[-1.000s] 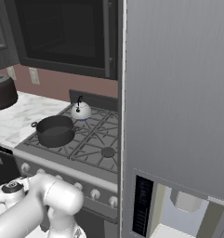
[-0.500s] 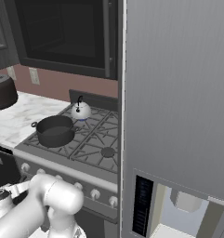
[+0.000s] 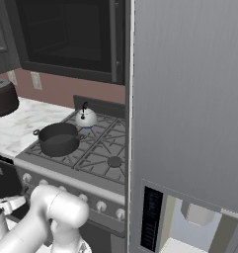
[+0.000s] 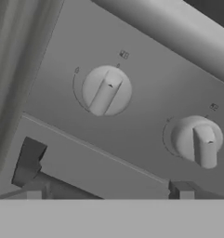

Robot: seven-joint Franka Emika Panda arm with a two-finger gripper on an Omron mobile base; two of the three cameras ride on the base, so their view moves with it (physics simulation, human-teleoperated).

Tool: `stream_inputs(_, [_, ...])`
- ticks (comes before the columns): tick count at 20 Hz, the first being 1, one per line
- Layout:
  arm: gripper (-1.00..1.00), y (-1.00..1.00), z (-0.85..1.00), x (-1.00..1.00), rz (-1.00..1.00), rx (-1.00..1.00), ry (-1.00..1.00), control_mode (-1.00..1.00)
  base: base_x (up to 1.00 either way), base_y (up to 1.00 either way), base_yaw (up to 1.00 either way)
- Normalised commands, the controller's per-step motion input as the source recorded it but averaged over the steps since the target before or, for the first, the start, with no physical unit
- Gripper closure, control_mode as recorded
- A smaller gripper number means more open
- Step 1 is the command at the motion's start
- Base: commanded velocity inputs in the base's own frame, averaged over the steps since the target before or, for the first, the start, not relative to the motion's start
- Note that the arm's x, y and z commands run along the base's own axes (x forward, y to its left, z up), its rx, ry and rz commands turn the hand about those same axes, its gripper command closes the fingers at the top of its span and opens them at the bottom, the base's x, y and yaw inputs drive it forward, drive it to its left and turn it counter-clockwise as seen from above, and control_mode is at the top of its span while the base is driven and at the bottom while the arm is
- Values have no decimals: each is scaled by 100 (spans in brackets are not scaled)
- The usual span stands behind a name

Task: Pick the kettle from the cabinet and place it on a stove burner. Then pick the pot from the counter and place it on another stove burner. Finally, turn both burners on.

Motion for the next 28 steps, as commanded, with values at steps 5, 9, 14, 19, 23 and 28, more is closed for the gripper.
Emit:
stream_inputs(5, [-100, 22, -12, 0, 3, 17, -13, -100, 0, 0, 0])
stream_inputs(9, [-100, 15, -1, 0, 1, 16, -12, -100, 0, 0, 0])
stream_inputs(14, [-100, 2, 1, 5, 0, 12, -11, -100, 0, 0, 0])
stream_inputs(19, [-100, 0, 4, 11, 0, 8, -7, -100, 0, 0, 0])
stream_inputs(23, [-100, 3, 6, 10, -1, 6, -1, -100, 0, 0, 0])
stream_inputs(28, [-100, 5, 12, 10, -3, 4, 0, -100, 0, 0, 0])
